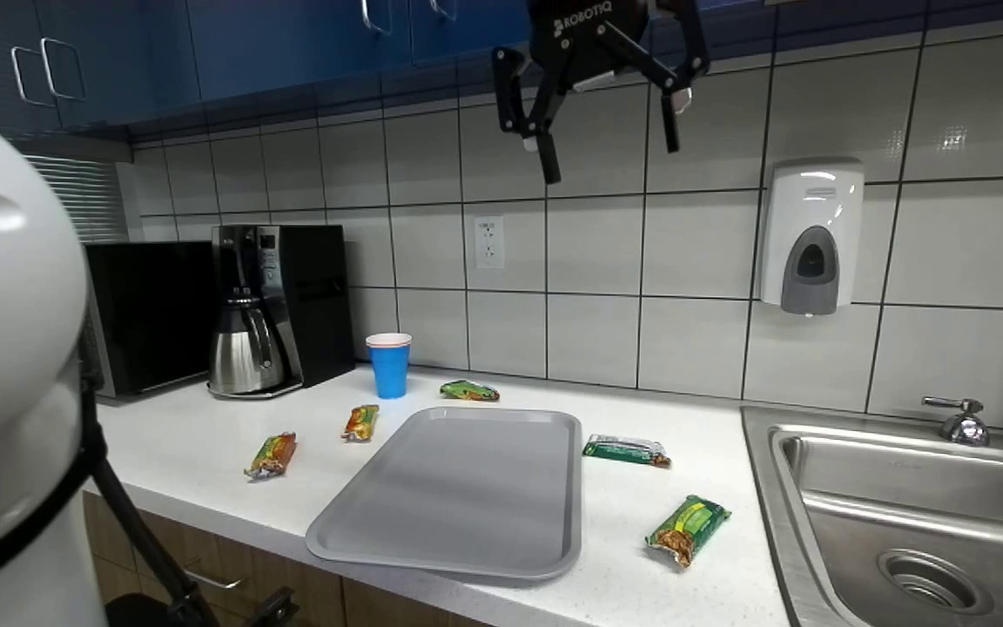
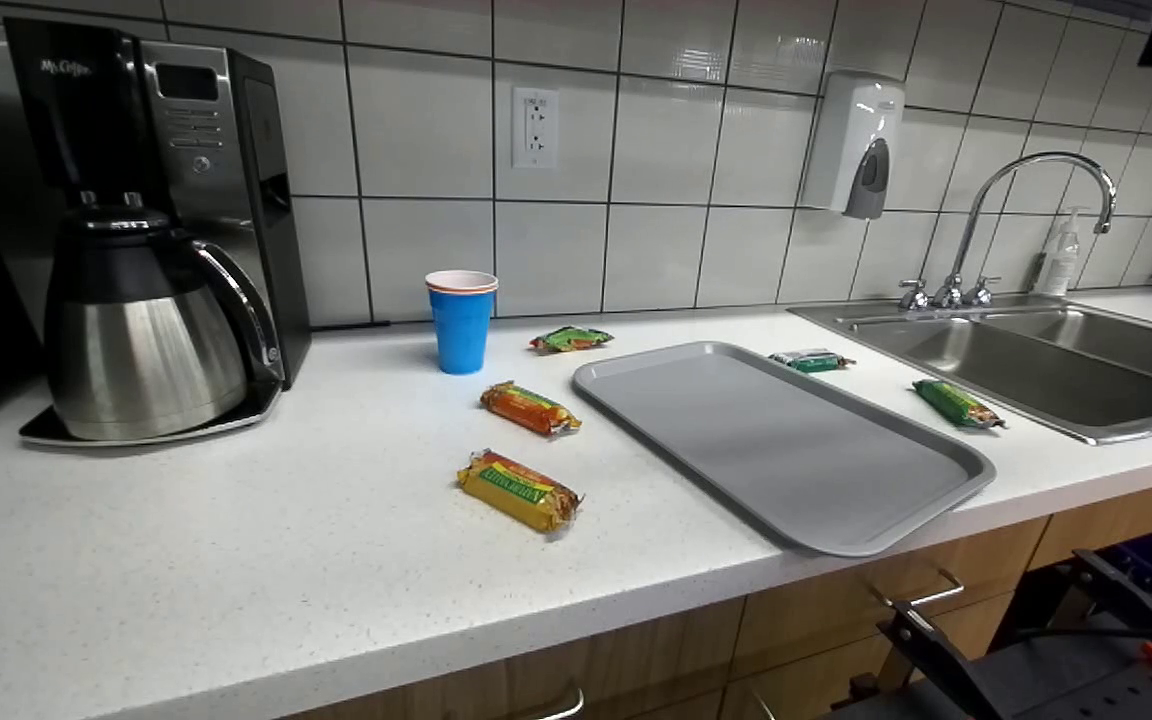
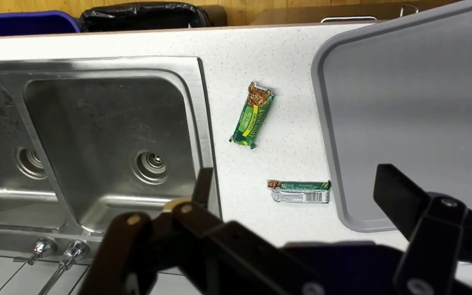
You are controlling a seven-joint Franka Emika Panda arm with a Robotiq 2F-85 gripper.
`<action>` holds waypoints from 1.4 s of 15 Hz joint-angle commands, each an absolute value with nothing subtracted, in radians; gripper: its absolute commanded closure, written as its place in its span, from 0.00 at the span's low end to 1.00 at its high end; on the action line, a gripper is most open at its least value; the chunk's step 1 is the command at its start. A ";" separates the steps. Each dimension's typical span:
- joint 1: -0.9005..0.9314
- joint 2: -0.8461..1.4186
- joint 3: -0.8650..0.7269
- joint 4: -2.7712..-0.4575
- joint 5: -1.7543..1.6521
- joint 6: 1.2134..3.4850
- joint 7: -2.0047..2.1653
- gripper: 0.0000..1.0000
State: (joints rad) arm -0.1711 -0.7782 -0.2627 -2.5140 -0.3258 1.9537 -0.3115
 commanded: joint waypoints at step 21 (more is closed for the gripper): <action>-0.200 -0.391 -0.368 -2.526 -0.287 2.285 -0.326 0.00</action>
State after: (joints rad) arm -0.1742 -0.4694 -0.3787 -2.5376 -0.3111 2.2231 -0.3116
